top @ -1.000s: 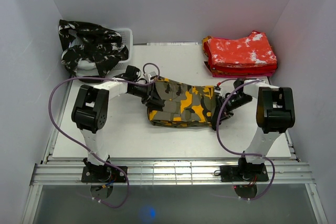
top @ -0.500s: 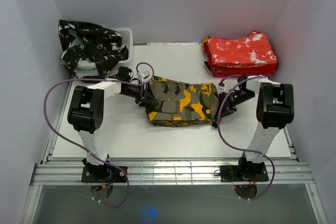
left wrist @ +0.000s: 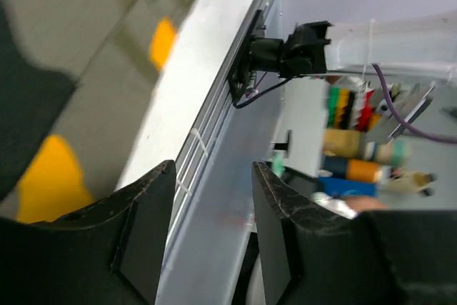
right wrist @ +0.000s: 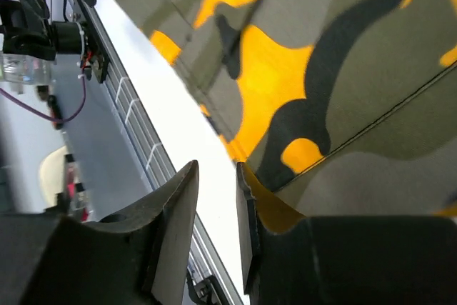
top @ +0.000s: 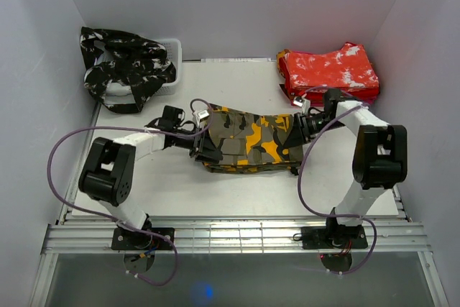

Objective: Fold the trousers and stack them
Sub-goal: Fold the trousers

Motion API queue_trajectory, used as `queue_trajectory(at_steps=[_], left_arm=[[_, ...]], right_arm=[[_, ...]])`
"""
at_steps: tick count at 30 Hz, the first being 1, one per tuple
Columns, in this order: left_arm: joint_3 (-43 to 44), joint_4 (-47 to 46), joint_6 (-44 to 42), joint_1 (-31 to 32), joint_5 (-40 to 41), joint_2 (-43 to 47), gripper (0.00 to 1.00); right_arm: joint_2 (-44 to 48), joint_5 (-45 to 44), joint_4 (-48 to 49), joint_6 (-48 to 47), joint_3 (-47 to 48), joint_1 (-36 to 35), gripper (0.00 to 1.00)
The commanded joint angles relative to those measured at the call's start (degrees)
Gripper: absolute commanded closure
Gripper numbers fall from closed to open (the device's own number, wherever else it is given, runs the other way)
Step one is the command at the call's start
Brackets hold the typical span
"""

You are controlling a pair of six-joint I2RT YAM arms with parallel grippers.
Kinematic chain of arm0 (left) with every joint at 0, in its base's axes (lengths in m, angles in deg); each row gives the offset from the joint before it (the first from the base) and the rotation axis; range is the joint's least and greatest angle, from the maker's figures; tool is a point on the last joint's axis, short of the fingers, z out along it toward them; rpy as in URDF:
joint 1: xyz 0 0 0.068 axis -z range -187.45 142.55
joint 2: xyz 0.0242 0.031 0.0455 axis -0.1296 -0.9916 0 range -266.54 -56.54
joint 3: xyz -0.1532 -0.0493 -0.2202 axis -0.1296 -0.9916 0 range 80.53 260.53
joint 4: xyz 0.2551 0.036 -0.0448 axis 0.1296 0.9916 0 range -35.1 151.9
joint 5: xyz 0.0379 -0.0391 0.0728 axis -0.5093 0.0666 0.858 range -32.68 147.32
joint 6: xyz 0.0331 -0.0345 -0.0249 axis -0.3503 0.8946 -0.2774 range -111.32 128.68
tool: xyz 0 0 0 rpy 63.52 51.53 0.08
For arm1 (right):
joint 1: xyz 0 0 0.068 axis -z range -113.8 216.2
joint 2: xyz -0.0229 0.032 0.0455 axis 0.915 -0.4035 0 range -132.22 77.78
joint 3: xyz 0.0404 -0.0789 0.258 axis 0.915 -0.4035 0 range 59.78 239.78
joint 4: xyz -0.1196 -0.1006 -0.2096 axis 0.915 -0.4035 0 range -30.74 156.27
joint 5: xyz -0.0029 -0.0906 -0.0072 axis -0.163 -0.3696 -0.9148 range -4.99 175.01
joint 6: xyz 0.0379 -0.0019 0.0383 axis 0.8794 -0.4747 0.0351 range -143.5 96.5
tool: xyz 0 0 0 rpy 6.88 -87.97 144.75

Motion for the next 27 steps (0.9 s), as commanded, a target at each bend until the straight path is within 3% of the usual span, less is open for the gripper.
queue_trajectory(at_steps=[1, 5, 10, 13, 17, 20, 21, 22, 27], left_arm=[[-4.41, -6.48, 9.24, -0.45, 3.18, -6.66, 0.43], [-4.60, -3.51, 9.09, -3.08, 9.59, -17.05, 0.44], [-2.49, -0.51, 5.31, -3.96, 14.09, -19.70, 0.44], [-0.12, 1.25, 1.62, -3.96, 10.25, -16.38, 0.44], [4.97, 2.75, -4.62, -3.70, 3.99, -4.70, 0.38], [11.99, 2.31, -5.59, -3.79, 4.07, 0.42, 0.32], [16.45, 2.14, -6.03, -3.70, 4.50, 0.51, 0.30], [18.41, 1.44, -5.86, -3.61, 5.38, -0.44, 0.28], [27.30, -3.22, -3.67, -3.35, 11.79, -8.61, 0.26]], right_arm=[[-6.73, -2.07, 5.13, 3.35, -6.19, -0.70, 0.66], [-11.84, -7.18, 10.94, 4.58, -10.34, 0.09, 0.67], [-13.00, -10.09, 11.56, 4.85, -10.87, 0.36, 0.67], [-10.46, -9.92, 7.80, 2.57, -9.38, 0.36, 0.68], [-3.34, -8.78, 0.76, -3.23, -3.94, 0.36, 0.69], [1.33, -6.41, -0.39, -4.21, 2.30, 0.36, 0.61], [1.86, -5.79, 0.04, -2.73, 5.36, 0.36, 0.46], [2.64, -5.00, 1.09, -1.32, 6.52, 0.36, 0.39], [1.78, -4.64, 16.99, 8.96, 8.12, 0.36, 0.16]])
